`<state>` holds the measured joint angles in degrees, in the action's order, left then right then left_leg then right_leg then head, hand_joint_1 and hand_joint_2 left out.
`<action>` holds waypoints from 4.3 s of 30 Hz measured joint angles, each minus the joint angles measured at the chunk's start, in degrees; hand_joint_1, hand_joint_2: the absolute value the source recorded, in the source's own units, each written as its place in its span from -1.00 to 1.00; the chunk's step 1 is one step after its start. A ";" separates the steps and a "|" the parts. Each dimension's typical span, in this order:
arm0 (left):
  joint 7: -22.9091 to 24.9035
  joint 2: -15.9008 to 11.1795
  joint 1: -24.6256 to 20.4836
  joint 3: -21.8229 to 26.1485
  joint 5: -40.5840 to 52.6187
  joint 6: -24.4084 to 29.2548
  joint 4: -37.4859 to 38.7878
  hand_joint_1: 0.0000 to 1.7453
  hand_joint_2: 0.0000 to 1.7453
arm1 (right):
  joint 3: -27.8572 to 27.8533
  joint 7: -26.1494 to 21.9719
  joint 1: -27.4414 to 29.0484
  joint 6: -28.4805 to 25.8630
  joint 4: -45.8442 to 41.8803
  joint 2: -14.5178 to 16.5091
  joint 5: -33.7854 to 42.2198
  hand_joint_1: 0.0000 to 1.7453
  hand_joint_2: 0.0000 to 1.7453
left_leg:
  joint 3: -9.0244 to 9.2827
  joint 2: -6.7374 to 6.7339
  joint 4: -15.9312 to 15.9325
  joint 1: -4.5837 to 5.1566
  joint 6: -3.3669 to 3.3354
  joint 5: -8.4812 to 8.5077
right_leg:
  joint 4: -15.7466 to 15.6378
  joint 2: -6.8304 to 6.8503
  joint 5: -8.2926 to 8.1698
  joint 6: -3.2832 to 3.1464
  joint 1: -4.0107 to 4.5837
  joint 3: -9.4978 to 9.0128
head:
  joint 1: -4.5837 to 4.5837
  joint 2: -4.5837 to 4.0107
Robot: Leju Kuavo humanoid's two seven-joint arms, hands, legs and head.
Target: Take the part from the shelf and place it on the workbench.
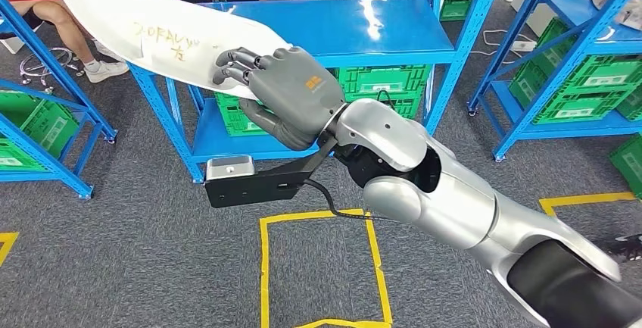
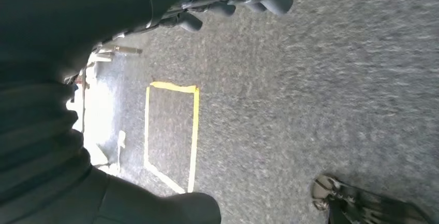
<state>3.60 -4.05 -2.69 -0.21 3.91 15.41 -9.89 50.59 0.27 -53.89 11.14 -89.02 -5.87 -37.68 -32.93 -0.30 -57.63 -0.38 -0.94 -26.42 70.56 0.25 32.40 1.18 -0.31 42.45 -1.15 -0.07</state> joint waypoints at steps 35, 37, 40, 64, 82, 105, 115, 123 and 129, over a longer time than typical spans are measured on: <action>0.43 -0.18 0.30 0.11 1.28 -0.43 -0.08 -1.00 1.00 | -0.83 1.79 4.64 -1.20 0.60 0.42 -4.12 1.00 1.00 | -3.38 -0.15 -0.74 0.18 0.10 1.78 | -0.94 -0.20 -2.18 -0.72 0.08 -6.01 | 0.21 0.00; 0.57 -0.13 0.26 0.13 1.24 -0.43 -0.09 -1.00 1.00 | -0.91 1.75 4.64 -1.27 0.56 0.49 -4.26 1.00 1.00 | -4.47 -0.11 -1.23 0.26 0.63 2.61 | -8.74 -0.22 -2.09 -1.21 0.34 -11.45 | 0.19 0.00; 0.67 -0.12 0.27 0.13 1.09 -0.44 -0.09 -1.00 1.00 | -1.05 1.65 4.67 -1.29 0.50 0.57 -4.35 1.00 1.00 | -5.00 -0.10 -0.95 0.18 1.80 4.14 | -12.51 -0.26 -1.52 -2.03 0.66 -13.00 | 0.21 0.00; 0.04 -0.09 0.29 0.89 1.06 -0.43 -0.03 -1.00 1.00 | -1.11 1.10 3.83 -0.09 1.09 0.85 -3.27 1.00 1.00 | -1.92 -0.21 0.74 0.18 0.07 1.71 | 4.46 -0.20 -0.43 -0.57 0.20 -0.82 | 0.07 0.00; -1.85 -0.13 0.38 0.91 1.35 -0.44 -0.08 -1.00 1.00 | -1.13 0.79 3.33 0.94 1.68 0.87 -2.64 1.00 1.00 | -2.03 -1.04 -5.76 0.24 2.82 -1.59 | -12.44 0.29 -4.46 -3.75 0.84 -9.88 | -0.01 0.00; -1.98 -0.03 0.72 0.96 1.54 -0.44 0.00 -1.00 1.00 | -1.13 0.67 2.89 2.05 2.09 0.79 -2.15 1.00 1.00 | -5.54 2.80 -5.72 0.07 3.04 -1.29 | -11.96 -0.20 -4.24 -3.55 0.08 -9.92 | -0.25 0.00; -2.23 -0.03 0.51 0.96 1.69 -0.44 -0.03 -1.00 1.00 | -1.13 0.40 3.24 2.21 2.03 0.66 -2.49 1.00 1.00 | -0.84 -3.36 -1.13 0.16 2.83 -0.63 | -11.46 6.13 -4.22 -2.48 0.59 -9.47 | -0.24 0.00; -2.25 -0.01 0.50 1.00 1.88 -0.44 -0.01 -1.00 1.00 | -1.13 0.32 3.42 2.23 2.03 0.31 -2.52 1.00 1.00 | -2.07 1.82 -0.62 -0.05 0.36 1.04 | 3.38 0.08 3.40 -0.79 0.06 -2.74 | -0.08 0.00; -1.97 0.07 0.63 1.06 1.37 -0.44 -0.01 -1.00 1.00 | -1.13 -0.42 3.52 2.31 2.07 -0.01 -2.39 1.00 1.00 | -3.06 6.54 -1.49 0.02 1.19 1.53 | -9.33 -3.77 -3.43 -1.77 0.06 -8.96 | -0.11 0.00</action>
<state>1.62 -3.98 -2.07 0.85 5.28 14.97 -9.90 49.46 -0.15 -50.37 13.44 -86.95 -5.89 -40.07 -36.00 6.24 -59.12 -0.36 0.26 -24.89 61.23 -3.52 28.97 -0.59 -0.25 33.49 -1.27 -0.07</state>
